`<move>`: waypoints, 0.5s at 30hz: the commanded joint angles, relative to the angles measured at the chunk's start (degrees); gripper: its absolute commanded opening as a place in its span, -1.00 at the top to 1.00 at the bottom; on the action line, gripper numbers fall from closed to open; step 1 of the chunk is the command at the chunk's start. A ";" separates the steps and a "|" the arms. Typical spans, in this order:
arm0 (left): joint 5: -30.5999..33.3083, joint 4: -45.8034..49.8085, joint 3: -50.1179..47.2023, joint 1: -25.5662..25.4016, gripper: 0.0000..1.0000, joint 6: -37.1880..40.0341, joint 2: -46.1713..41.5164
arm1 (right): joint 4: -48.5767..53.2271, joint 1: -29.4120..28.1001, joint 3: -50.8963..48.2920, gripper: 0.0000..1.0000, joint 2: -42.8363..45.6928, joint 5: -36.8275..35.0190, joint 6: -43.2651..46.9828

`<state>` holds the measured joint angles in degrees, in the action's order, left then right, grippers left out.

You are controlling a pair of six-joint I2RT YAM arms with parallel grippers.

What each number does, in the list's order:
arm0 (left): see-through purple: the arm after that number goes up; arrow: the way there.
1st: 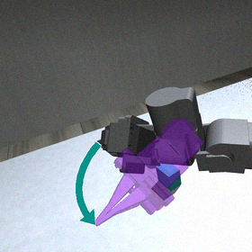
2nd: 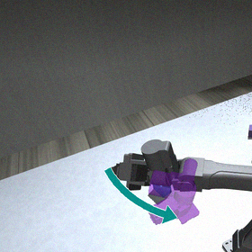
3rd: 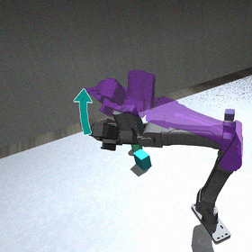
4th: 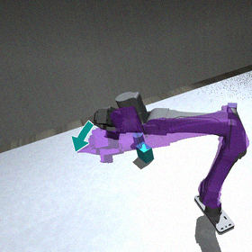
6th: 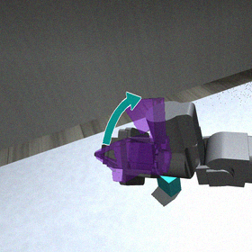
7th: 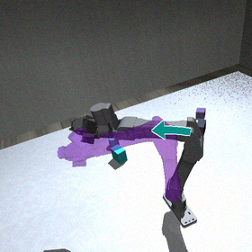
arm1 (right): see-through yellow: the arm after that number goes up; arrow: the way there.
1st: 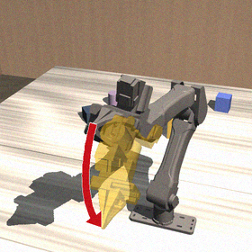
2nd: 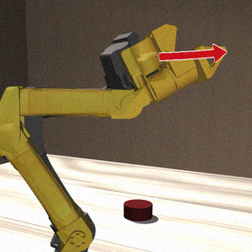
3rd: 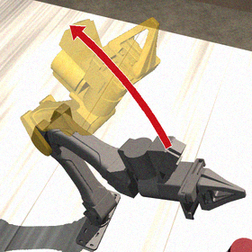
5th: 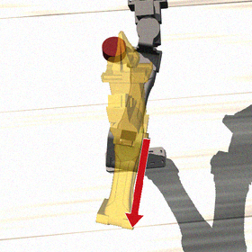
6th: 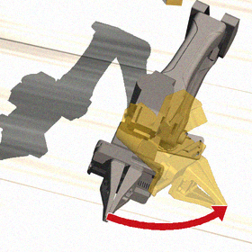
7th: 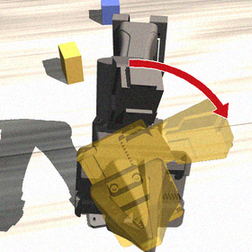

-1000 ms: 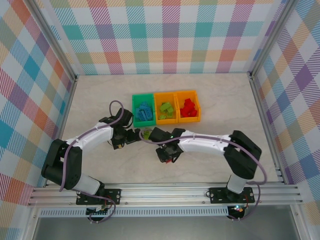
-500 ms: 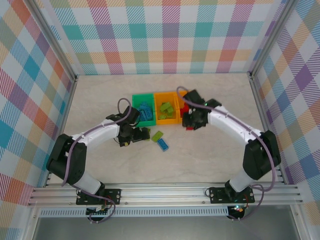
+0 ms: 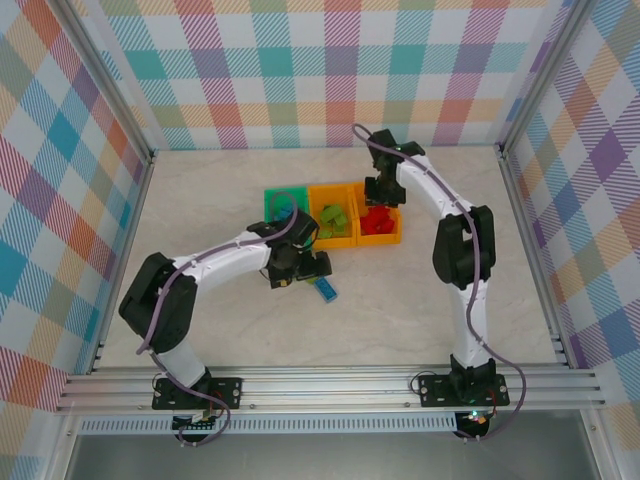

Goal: Sort the legos into containers by color

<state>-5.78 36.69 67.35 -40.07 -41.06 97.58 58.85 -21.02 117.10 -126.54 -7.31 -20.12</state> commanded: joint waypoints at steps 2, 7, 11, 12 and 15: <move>1.02 5.31 5.88 -3.76 -1.00 -2.87 5.08 | 6.21 0.44 6.57 -0.06 -2.64 0.45 1.49; -0.17 7.98 9.24 -4.40 -0.86 -4.35 8.90 | 5.66 0.45 3.79 -0.53 0.06 0.56 0.10; -0.79 8.82 9.64 -5.06 -0.84 -5.75 10.62 | 2.84 0.44 -2.06 -0.59 5.52 0.26 -1.55; -0.89 9.05 9.74 -5.28 -0.83 -6.11 11.06 | 2.35 0.49 -3.28 -0.60 6.60 0.43 -1.82; 0.03 9.77 10.32 -5.85 -0.79 -7.25 12.24 | 1.77 0.44 -5.57 -0.61 9.12 0.48 -2.46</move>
<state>-5.72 43.40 76.03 -44.53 -46.30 108.73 61.54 -20.29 112.75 -122.43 -7.16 -20.95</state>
